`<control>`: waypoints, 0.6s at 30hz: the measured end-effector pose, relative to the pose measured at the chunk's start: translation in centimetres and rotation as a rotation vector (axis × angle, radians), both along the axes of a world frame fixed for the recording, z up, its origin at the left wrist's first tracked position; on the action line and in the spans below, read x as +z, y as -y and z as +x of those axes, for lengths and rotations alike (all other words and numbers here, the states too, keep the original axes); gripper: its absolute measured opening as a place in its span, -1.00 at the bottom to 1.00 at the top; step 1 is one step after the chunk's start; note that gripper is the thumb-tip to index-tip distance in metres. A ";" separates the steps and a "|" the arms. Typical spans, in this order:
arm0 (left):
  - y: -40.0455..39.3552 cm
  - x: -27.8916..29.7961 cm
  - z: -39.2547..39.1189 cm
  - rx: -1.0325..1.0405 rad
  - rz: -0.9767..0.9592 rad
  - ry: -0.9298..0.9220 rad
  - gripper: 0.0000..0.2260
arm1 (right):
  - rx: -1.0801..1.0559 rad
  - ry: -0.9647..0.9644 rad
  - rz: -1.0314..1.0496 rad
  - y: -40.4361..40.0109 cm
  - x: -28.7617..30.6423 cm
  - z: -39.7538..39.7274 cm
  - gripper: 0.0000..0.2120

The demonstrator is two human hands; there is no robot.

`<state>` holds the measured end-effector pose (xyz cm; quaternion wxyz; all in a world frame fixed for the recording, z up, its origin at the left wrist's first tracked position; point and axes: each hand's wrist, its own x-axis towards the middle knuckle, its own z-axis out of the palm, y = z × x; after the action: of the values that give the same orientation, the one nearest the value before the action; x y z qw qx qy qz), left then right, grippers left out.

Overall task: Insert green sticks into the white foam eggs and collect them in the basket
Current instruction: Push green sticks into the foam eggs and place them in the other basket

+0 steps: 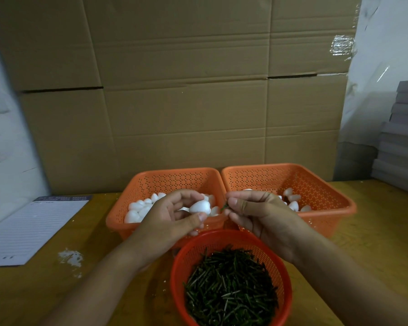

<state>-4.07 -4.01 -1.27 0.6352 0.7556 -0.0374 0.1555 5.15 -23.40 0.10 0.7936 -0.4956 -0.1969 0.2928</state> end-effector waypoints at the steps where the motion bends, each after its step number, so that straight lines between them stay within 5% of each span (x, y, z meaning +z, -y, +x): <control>1: 0.0 0.0 0.0 -0.002 -0.001 -0.002 -0.67 | -0.010 0.004 -0.001 -0.1 0.0 -0.1 -0.89; 18: -0.1 -0.1 0.1 -0.011 -0.003 -0.001 -0.67 | -0.116 0.109 -0.079 -1.2 -0.6 -1.4 -0.68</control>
<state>-3.99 -3.88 -1.41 0.6371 0.7546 -0.0408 0.1516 3.80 -22.19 -0.45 0.7771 -0.5525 -0.1991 0.2265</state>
